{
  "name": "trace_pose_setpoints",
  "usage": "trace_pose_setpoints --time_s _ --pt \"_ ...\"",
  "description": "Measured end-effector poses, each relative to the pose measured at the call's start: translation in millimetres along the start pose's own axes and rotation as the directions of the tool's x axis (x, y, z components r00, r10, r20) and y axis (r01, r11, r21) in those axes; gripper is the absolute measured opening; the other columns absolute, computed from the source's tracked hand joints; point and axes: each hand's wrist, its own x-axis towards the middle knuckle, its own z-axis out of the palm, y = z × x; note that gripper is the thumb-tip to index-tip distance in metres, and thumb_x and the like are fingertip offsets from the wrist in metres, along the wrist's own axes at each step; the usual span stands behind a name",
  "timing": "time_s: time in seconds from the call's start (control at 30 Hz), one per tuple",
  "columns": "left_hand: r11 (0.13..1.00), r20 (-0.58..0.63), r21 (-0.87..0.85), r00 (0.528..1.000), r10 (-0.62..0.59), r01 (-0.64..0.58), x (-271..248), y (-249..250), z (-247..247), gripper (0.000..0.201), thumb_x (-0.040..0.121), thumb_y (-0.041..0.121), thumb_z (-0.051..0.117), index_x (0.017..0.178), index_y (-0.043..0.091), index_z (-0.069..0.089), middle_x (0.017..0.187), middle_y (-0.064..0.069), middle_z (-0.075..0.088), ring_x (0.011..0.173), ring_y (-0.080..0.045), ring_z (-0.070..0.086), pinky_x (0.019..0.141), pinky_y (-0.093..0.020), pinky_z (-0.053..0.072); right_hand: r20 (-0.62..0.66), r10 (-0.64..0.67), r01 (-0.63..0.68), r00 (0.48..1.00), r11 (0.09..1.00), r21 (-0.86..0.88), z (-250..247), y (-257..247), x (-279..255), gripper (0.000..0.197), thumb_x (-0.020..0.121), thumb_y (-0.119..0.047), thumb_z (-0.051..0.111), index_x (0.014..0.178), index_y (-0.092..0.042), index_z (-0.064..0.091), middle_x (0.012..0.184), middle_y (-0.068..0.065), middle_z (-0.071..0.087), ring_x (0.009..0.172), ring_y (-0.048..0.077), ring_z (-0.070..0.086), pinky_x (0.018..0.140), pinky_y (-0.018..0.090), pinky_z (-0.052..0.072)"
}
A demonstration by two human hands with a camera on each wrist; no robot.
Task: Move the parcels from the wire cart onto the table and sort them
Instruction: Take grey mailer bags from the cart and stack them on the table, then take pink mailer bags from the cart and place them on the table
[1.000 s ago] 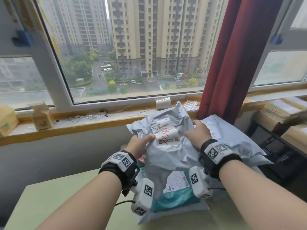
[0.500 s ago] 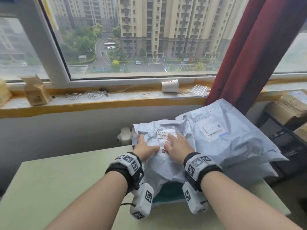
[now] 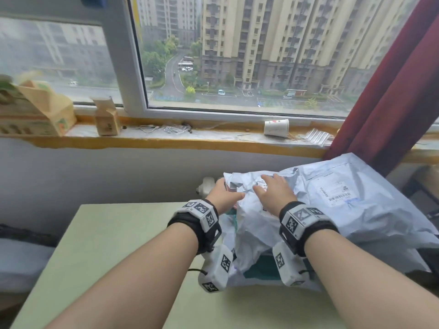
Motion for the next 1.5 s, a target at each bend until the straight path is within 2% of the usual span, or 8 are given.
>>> trace_pose_setpoints --time_s 0.03,0.1,0.17,0.37,0.5,0.8,1.37,1.5 --pt "1.000 -0.008 0.001 1.000 -0.005 0.005 -3.3 -0.9 -6.9 0.062 0.091 0.015 0.060 0.143 0.003 0.028 0.087 0.011 0.046 0.080 -0.005 0.050 0.060 -0.005 0.043 -0.001 -0.007 0.007 1.000 1.000 -0.001 -0.6 -6.6 -1.1 0.054 0.096 -0.040 0.041 0.145 -0.018 0.038 0.149 0.010 0.034 0.141 0.025 0.023 0.114 0.042 0.025" --pt "1.000 -0.043 0.011 0.999 -0.019 0.020 -7.9 -6.9 -22.5 0.071 0.087 0.022 0.065 0.145 0.007 0.027 0.121 -0.002 0.054 0.114 -0.016 0.052 0.094 -0.023 0.045 0.012 -0.031 0.031 0.999 0.999 0.013 -0.3 -21.5 -3.3 0.053 0.096 -0.039 0.042 0.144 -0.016 0.040 0.149 0.011 0.036 0.141 0.026 0.026 0.115 0.041 0.026" --pt "0.999 -0.068 0.023 0.997 -0.032 0.034 -13.8 -11.3 -40.1 0.075 0.086 0.027 0.066 0.147 0.008 0.027 0.145 -0.012 0.040 0.132 -0.023 0.042 0.108 -0.036 0.038 0.029 -0.062 0.061 0.998 0.998 0.021 0.4 -38.5 -5.7 0.051 0.096 -0.037 0.041 0.141 -0.013 0.043 0.146 0.012 0.041 0.139 0.026 0.029 0.114 0.040 0.026" --pt "0.999 -0.145 0.022 0.989 -0.025 0.028 -38.0 -23.2 -102.5 0.068 0.090 0.029 0.062 0.146 0.010 0.030 0.141 -0.012 0.044 0.110 -0.022 0.053 0.097 -0.030 0.045 0.039 -0.124 0.122 0.992 0.992 0.037 6.7 -96.0 -15.0 0.051 0.099 -0.040 0.041 0.142 -0.013 0.042 0.145 0.008 0.045 0.136 0.025 0.036 0.113 0.040 0.030" --pt "0.999 -0.232 0.029 0.972 -0.038 0.046 -58.3 -39.1 -149.3 0.065 0.088 0.034 0.062 0.143 0.012 0.036 0.143 -0.011 0.042 0.127 -0.025 0.048 0.106 -0.040 0.041 0.060 -0.192 0.189 0.980 0.981 0.047 14.9 -145.1 -21.6 0.051 0.099 -0.040 0.040 0.142 -0.012 0.041 0.145 0.009 0.045 0.136 0.026 0.038 0.113 0.041 0.031" --pt "0.996 -0.394 -0.009 0.915 -0.090 0.094 -111.3 -89.0 -251.4 0.057 0.090 0.035 0.060 0.139 0.013 0.042 0.139 -0.007 0.047 0.121 -0.024 0.052 0.104 -0.040 0.043 0.086 -0.370 0.366 0.925 0.929 0.052 44.0 -261.0 -52.7 0.046 0.100 -0.037 0.039 0.138 -0.012 0.045 0.140 0.010 0.050 0.129 0.026 0.045 0.105 0.037 0.037" --pt "0.965 -0.659 -0.178 0.705 -0.261 0.190 -250.4 -240.4 -428.8 0.048 0.091 0.027 0.061 0.132 0.006 0.050 0.129 -0.009 0.055 0.116 -0.023 0.054 0.097 -0.029 0.043 0.289 -0.562 0.565 0.775 0.821 0.082 160.2 -472.5 -147.0 0.046 0.099 -0.040 0.040 0.136 -0.013 0.047 0.136 0.014 0.053 0.123 0.031 0.050 0.101 0.037 0.040" --pt "0.955 -0.698 -0.196 0.653 -0.296 0.223 -287.2 -278.2 -465.0 0.047 0.089 0.029 0.062 0.130 0.009 0.052 0.129 -0.009 0.057 0.115 -0.025 0.055 0.100 -0.037 0.046 0.327 -0.592 0.597 0.736 0.796 0.097 193.7 -514.6 -177.7 0.047 0.099 -0.041 0.040 0.136 -0.013 0.047 0.136 0.014 0.052 0.124 0.032 0.050 0.103 0.039 0.041"
